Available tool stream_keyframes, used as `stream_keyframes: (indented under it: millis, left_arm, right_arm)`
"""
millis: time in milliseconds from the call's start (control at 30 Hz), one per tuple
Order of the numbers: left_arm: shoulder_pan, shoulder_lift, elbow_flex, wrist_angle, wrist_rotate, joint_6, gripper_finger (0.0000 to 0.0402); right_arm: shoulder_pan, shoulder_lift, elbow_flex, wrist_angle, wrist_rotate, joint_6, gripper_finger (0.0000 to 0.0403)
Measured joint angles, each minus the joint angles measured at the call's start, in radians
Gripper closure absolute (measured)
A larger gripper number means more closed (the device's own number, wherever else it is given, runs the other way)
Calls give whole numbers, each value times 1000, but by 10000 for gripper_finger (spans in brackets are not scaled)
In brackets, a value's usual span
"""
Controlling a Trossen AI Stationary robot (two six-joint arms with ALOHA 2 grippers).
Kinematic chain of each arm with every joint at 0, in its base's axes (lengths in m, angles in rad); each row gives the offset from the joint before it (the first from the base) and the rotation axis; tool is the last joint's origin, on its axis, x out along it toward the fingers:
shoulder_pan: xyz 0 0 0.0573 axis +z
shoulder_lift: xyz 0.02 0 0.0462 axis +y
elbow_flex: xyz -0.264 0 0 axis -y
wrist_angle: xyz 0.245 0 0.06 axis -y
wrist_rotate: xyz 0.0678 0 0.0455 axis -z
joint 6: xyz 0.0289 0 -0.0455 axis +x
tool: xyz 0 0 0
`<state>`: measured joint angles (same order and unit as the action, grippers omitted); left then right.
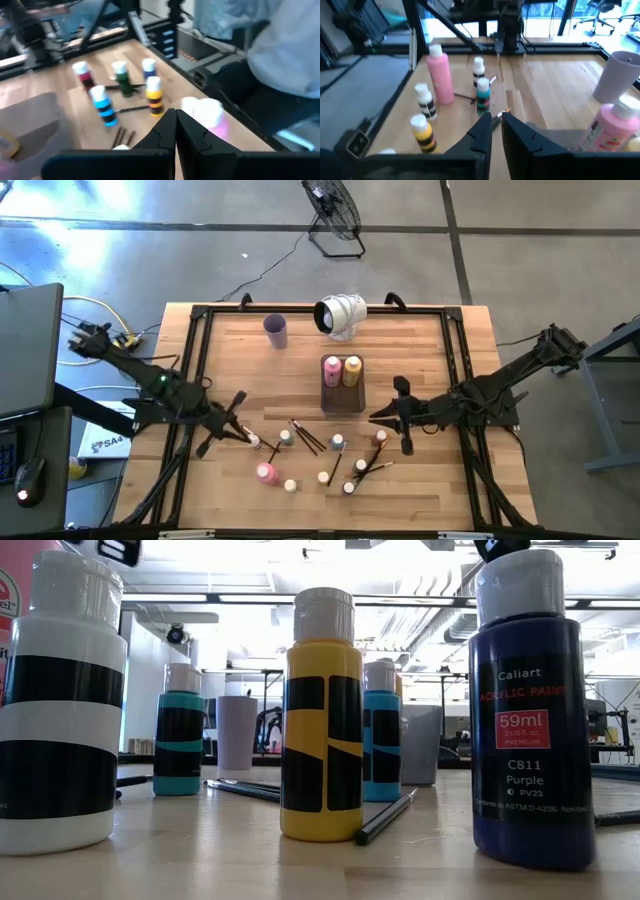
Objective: Pick & Place Paint Supplies
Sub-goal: Put the pink paint bottle into the black bin
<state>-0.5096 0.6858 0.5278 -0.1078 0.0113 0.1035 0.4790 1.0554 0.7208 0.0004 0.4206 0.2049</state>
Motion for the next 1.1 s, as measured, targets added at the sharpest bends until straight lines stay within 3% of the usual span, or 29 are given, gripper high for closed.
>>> stream_keyframes:
  millis: [233, 500, 733, 933, 1100]
  left_arm:
    - [-138, 55, -1, -9, -6, 48, 402]
    - [-158, 85, -1, 11, -23, 6, 390]
    - [-158, 85, -1, 11, -75, -117, 312]
    - [-158, 112, -1, 9, -74, -80, 235]
    - [-158, 203, -1, 49, -75, -19, 202]
  right_arm:
    - [-20, 0, 0, 58, 0, 0, 371]
    - [-35, 0, 0, 57, -3, 0, 371]
    - [-34, 0, 0, 57, -4, 0, 371]
    - [-34, 0, 0, 56, -4, 0, 371]
    - [-34, 0, 0, 54, -5, 0, 371]
